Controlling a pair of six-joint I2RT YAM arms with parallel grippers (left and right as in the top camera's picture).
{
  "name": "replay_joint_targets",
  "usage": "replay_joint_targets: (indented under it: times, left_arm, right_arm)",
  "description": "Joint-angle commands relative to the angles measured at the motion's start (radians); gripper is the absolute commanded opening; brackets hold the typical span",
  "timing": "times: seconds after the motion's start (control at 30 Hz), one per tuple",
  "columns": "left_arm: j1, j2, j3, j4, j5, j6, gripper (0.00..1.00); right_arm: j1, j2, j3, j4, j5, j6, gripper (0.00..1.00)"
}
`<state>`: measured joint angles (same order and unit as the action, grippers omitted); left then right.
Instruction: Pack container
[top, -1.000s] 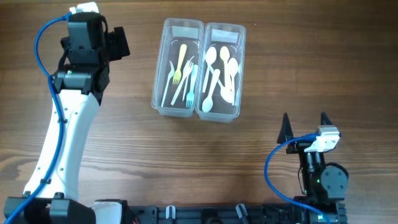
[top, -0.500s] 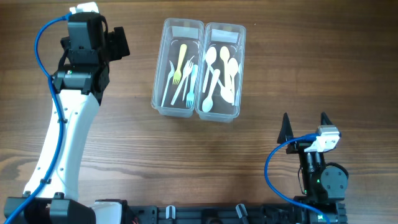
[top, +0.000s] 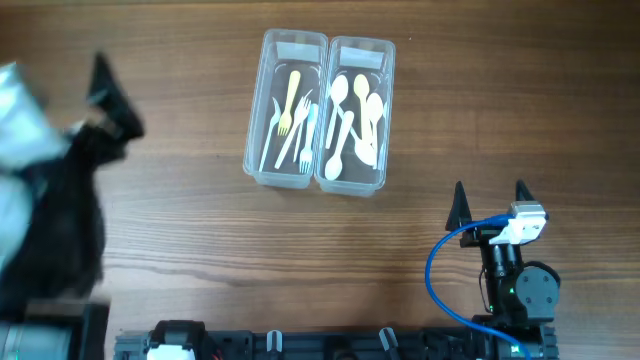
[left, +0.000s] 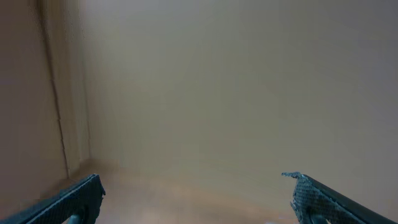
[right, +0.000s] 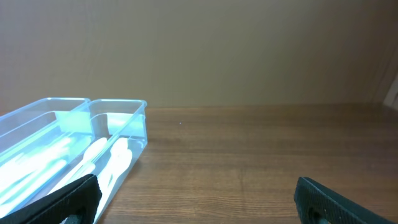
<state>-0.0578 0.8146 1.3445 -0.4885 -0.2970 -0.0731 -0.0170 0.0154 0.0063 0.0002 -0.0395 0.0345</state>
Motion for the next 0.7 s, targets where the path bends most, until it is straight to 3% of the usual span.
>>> replay_joint_targets:
  times: [0.0,0.3,0.37,0.47,0.67]
  left_arm:
    - [0.003,-0.177,-0.006,-0.041,-0.01,-0.013,1.0]
    - [0.003,-0.436,-0.008,-0.454,0.169,-0.014,1.0]
    - [0.003,-0.457,-0.043,-0.473,0.214,-0.014,1.0]
    - [0.003,-0.506,-0.186,-0.397,0.269,-0.014,1.0]
    - [0.004,-0.612,-0.599,-0.078,0.373,-0.017,1.0]
  right_arm:
    - [-0.004,-0.011,-0.001,0.004,0.014,0.02,1.0]
    - [-0.004,-0.011,-0.001,0.004,0.014,0.02,1.0]
    - [-0.004,-0.011,-0.001,0.004,0.014,0.02,1.0]
    - [-0.004,-0.011,-0.001,0.004,0.014,0.02,1.0]
    - [-0.004,-0.011,-0.001,0.004,0.014,0.02,1.0]
